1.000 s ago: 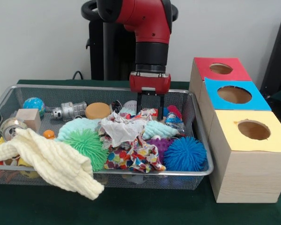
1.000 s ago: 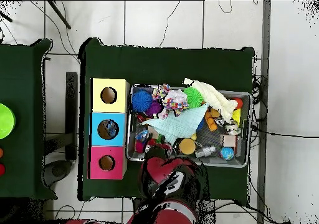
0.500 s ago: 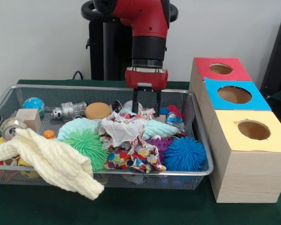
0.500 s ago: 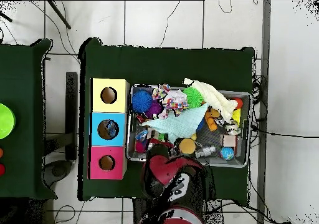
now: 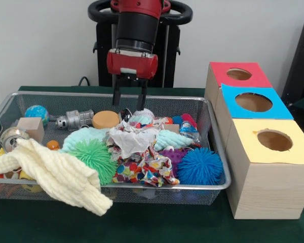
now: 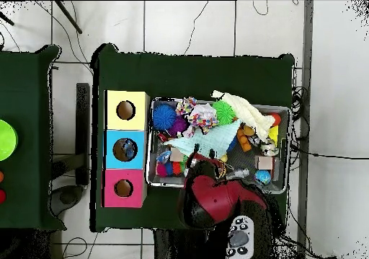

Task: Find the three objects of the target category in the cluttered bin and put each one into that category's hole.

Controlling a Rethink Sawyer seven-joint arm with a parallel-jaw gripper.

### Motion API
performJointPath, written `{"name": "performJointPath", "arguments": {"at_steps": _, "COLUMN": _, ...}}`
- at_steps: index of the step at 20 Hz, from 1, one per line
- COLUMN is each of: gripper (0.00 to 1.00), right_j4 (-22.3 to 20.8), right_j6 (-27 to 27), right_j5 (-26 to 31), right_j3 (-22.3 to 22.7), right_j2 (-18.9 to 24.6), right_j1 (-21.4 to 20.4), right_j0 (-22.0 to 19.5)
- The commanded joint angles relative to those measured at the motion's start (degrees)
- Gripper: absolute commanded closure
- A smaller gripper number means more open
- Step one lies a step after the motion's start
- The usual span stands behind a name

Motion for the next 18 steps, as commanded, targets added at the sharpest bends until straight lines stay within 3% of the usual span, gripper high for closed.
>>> {"name": "performJointPath", "arguments": {"at_steps": 1, "gripper": 0.00, "right_j4": -1.43, "right_j6": 0.14, "right_j5": 4.28, "right_j3": 2.61, "right_j2": 5.94, "right_j1": -3.29, "right_j0": 0.81}}
{"name": "performJointPath", "arguments": {"at_steps": 18, "gripper": 0.00, "right_j4": 7.46, "right_j6": 4.56, "right_j5": -2.00, "right_j3": -0.52, "right_j2": -0.17, "right_j1": 5.16, "right_j0": 10.41}}
